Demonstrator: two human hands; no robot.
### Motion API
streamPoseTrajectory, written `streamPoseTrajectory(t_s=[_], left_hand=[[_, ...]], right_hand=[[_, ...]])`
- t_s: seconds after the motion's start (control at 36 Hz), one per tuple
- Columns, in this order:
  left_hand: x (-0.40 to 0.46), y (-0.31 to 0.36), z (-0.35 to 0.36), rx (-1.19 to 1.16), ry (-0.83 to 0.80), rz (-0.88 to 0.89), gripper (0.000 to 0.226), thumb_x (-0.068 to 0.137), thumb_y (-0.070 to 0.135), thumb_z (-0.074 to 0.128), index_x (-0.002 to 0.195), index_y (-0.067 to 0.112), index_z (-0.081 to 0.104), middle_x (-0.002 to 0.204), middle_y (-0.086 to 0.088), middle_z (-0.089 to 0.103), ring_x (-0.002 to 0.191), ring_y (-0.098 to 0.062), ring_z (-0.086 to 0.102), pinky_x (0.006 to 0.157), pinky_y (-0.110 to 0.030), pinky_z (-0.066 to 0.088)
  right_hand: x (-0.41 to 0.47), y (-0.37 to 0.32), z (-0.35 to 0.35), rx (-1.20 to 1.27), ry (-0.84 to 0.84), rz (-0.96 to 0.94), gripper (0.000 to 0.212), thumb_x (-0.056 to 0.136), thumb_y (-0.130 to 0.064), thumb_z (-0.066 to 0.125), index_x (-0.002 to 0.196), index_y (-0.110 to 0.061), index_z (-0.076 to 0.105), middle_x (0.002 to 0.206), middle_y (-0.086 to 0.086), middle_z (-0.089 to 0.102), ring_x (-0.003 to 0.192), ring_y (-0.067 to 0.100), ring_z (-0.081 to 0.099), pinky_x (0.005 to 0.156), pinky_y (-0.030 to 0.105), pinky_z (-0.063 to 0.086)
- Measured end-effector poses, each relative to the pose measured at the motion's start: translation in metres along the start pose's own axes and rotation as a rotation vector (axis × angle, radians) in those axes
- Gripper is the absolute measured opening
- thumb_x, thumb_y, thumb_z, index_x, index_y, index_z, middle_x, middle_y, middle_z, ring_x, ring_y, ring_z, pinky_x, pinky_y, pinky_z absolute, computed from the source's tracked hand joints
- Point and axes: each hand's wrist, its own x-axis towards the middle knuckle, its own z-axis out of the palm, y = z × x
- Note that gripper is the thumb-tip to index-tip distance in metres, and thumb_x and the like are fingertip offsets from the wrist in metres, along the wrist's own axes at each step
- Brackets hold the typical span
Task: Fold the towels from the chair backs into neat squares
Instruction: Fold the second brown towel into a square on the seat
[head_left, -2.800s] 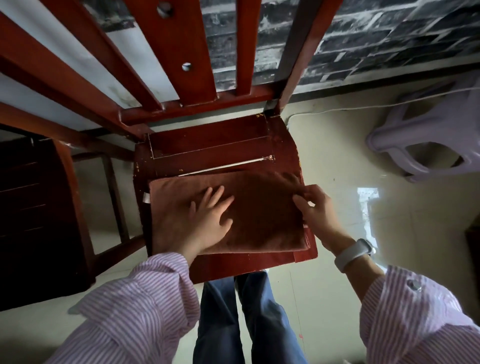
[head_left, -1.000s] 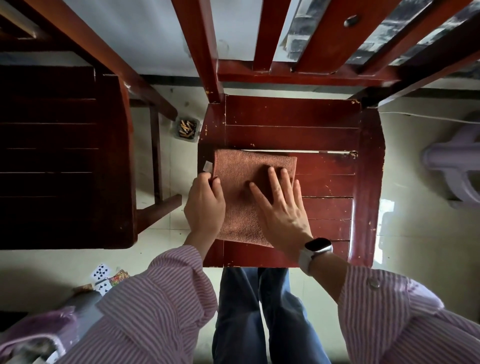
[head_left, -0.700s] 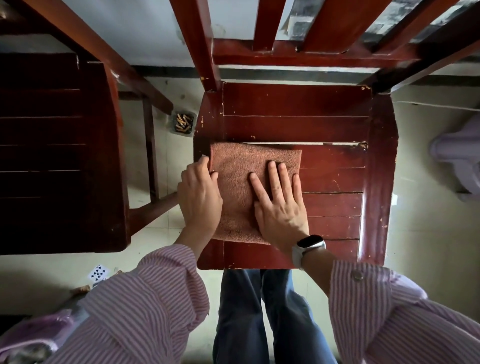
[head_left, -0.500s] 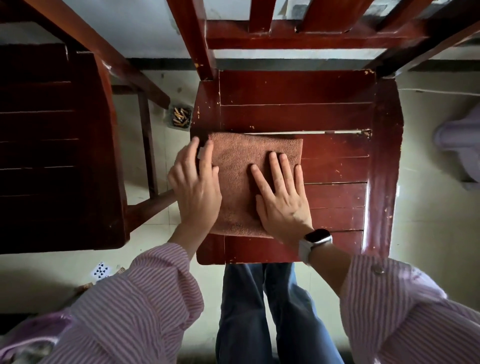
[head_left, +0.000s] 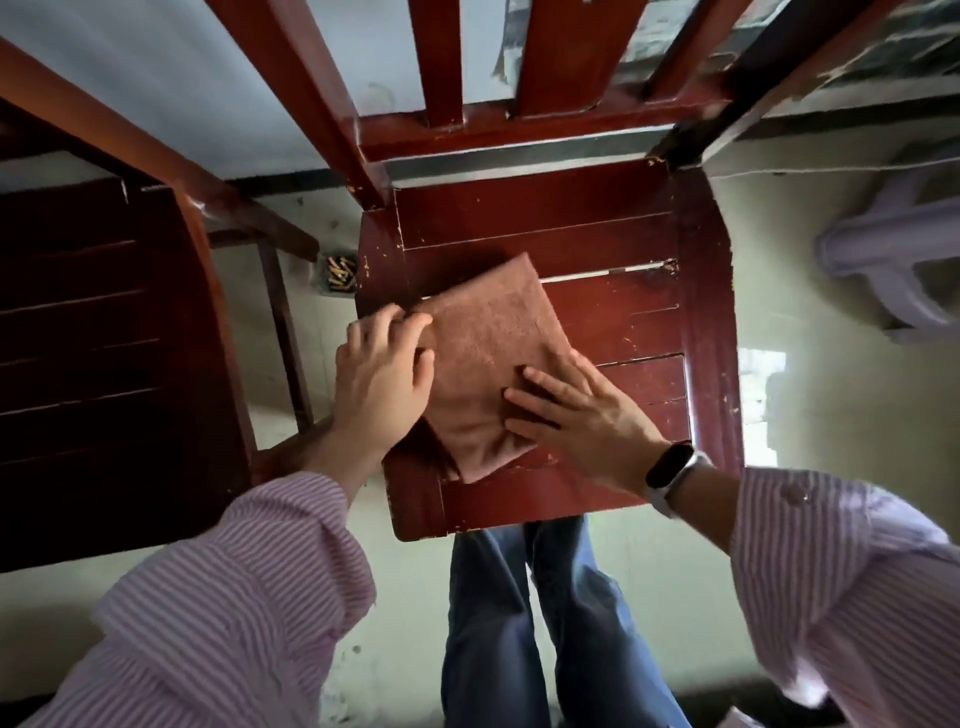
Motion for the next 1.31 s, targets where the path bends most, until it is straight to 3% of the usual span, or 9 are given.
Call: streamPoseTrajectory(t_s=[0.11, 0.19, 0.36, 0.5, 0.64, 0.78, 0.97, 1.11, 1.31], left_hand=[[-0.006, 0.012, -0.007, -0.157, -0.062, -0.126, 0.03, 0.087, 0.021, 0.056, 0.116, 0.014, 0.053, 0.114, -0.013, 0.053, 0.102, -0.033, 0.054, 0.081, -0.044, 0.045], [-0.018, 0.026, -0.004, -0.263, -0.146, -0.196, 0.033, 0.089, 0.022, 0.054, 0.121, 0.017, 0.05, 0.121, -0.008, 0.05, 0.106, -0.026, 0.055, 0.082, -0.038, 0.046], [-0.024, 0.036, 0.0, -0.335, 0.008, -0.268, 0.042, 0.087, 0.021, 0.059, 0.124, 0.006, 0.047, 0.127, -0.015, 0.048, 0.113, -0.029, 0.051, 0.091, -0.042, 0.047], [-0.006, 0.039, 0.006, 0.03, -0.014, 0.114, 0.059, 0.089, 0.031, 0.044, 0.143, 0.014, 0.025, 0.153, -0.011, 0.022, 0.14, -0.031, 0.02, 0.107, -0.051, 0.026], [0.019, 0.037, 0.019, 0.193, -0.226, 0.217, 0.067, 0.092, 0.046, 0.035, 0.147, 0.022, 0.005, 0.154, -0.002, -0.009, 0.142, -0.02, -0.008, 0.113, -0.053, 0.005], [0.023, 0.033, 0.017, 0.243, -0.283, 0.233, 0.069, 0.093, 0.051, 0.03, 0.145, 0.023, -0.006, 0.149, 0.002, -0.022, 0.141, -0.019, -0.015, 0.114, -0.054, 0.005], [0.025, 0.045, 0.011, 0.244, -0.115, 0.341, 0.061, 0.086, 0.037, 0.043, 0.141, 0.014, 0.029, 0.153, -0.011, 0.021, 0.142, -0.028, 0.014, 0.112, -0.056, 0.013], [0.043, 0.063, 0.014, 0.27, -0.103, 0.466, 0.06, 0.088, 0.034, 0.037, 0.144, 0.018, 0.023, 0.152, -0.01, 0.024, 0.141, -0.03, 0.019, 0.113, -0.052, 0.014], [0.054, 0.038, 0.016, 0.331, -0.171, 0.393, 0.059, 0.091, 0.048, 0.025, 0.144, 0.027, 0.018, 0.154, -0.005, 0.017, 0.142, -0.03, 0.013, 0.113, -0.056, 0.01]], right_hand=[[-0.015, 0.05, -0.013, -0.018, -0.011, 0.204, 0.048, 0.079, -0.02, 0.033, 0.118, -0.029, 0.061, 0.137, 0.007, 0.051, 0.129, 0.033, 0.043, 0.109, 0.065, 0.011], [-0.021, 0.062, -0.024, 0.113, -0.012, 0.465, 0.053, 0.077, -0.014, 0.03, 0.122, -0.021, 0.058, 0.14, 0.013, 0.045, 0.13, 0.038, 0.039, 0.104, 0.064, 0.023], [-0.017, 0.006, -0.021, 0.529, 0.095, 0.701, 0.054, 0.087, -0.015, 0.03, 0.141, -0.005, 0.03, 0.149, 0.019, 0.022, 0.138, 0.034, 0.013, 0.11, 0.051, 0.02], [-0.02, -0.056, 0.002, 0.644, 0.09, 0.832, 0.054, 0.084, -0.017, 0.034, 0.135, 0.0, 0.036, 0.145, 0.022, 0.031, 0.134, 0.039, 0.026, 0.102, 0.056, 0.035], [-0.025, -0.064, 0.0, 0.471, 0.125, 0.814, 0.051, 0.078, -0.019, 0.045, 0.127, -0.007, 0.05, 0.139, 0.019, 0.044, 0.131, 0.034, 0.038, 0.108, 0.053, 0.027], [-0.046, -0.057, 0.011, 0.333, 0.129, 0.572, 0.045, 0.077, -0.019, 0.052, 0.119, -0.008, 0.06, 0.135, 0.01, 0.051, 0.13, 0.027, 0.043, 0.105, 0.052, 0.03], [-0.035, -0.021, -0.026, 0.488, 0.371, 0.571, 0.033, 0.078, -0.015, 0.047, 0.108, -0.013, 0.058, 0.105, 0.009, 0.066, 0.092, 0.027, 0.058, 0.093, 0.042, 0.039], [0.012, 0.011, -0.037, 0.465, 0.257, 0.822, 0.05, 0.081, -0.018, 0.039, 0.129, -0.007, 0.049, 0.137, 0.023, 0.044, 0.131, 0.038, 0.037, 0.109, 0.052, 0.027], [0.011, -0.022, -0.009, 0.39, 0.038, 0.746, 0.057, 0.081, -0.024, 0.042, 0.138, -0.015, 0.039, 0.147, 0.019, 0.032, 0.137, 0.035, 0.027, 0.11, 0.052, 0.025]])
